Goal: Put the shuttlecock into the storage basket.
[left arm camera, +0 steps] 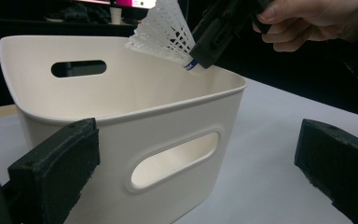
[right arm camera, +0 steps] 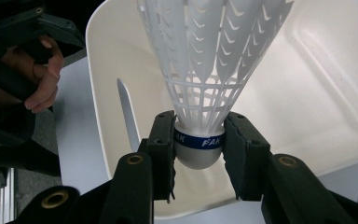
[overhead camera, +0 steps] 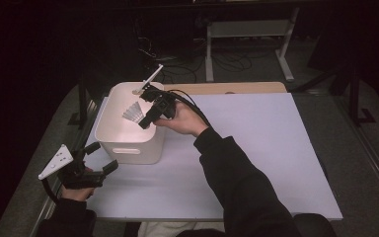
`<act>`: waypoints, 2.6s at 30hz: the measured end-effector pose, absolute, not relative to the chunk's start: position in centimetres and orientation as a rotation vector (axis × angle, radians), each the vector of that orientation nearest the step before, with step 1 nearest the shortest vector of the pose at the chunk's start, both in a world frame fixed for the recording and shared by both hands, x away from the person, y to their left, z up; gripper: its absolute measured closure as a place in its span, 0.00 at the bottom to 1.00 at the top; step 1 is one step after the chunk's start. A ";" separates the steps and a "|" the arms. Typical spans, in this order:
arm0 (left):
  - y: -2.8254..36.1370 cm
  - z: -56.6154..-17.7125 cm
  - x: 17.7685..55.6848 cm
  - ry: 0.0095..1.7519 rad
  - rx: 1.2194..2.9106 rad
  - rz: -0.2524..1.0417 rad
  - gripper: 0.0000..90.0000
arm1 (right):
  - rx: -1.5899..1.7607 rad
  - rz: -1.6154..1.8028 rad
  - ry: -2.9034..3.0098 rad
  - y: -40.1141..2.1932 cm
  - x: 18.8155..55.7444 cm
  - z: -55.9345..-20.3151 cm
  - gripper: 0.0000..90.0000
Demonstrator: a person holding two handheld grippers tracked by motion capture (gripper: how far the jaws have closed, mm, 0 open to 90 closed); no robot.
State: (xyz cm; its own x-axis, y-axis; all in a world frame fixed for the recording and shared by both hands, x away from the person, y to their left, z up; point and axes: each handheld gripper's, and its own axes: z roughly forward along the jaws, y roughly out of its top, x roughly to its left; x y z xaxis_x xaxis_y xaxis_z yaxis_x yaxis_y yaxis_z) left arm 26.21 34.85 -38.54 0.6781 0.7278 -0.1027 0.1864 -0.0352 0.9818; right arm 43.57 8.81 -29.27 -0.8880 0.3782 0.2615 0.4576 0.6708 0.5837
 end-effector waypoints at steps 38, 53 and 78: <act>34.9 -38.6 26.2 0.771 1.584 0.516 0.00 | -0.666 -1.083 -2.756 7.0 44.0 -28.2 0.15; 34.8 -38.6 26.2 0.778 1.584 0.515 0.00 | -0.710 -1.210 -2.739 3.1 43.6 -27.2 0.00; 34.7 -38.6 26.3 0.781 1.583 0.508 0.00 | -0.804 -1.357 -2.679 -2.7 42.8 -26.8 0.00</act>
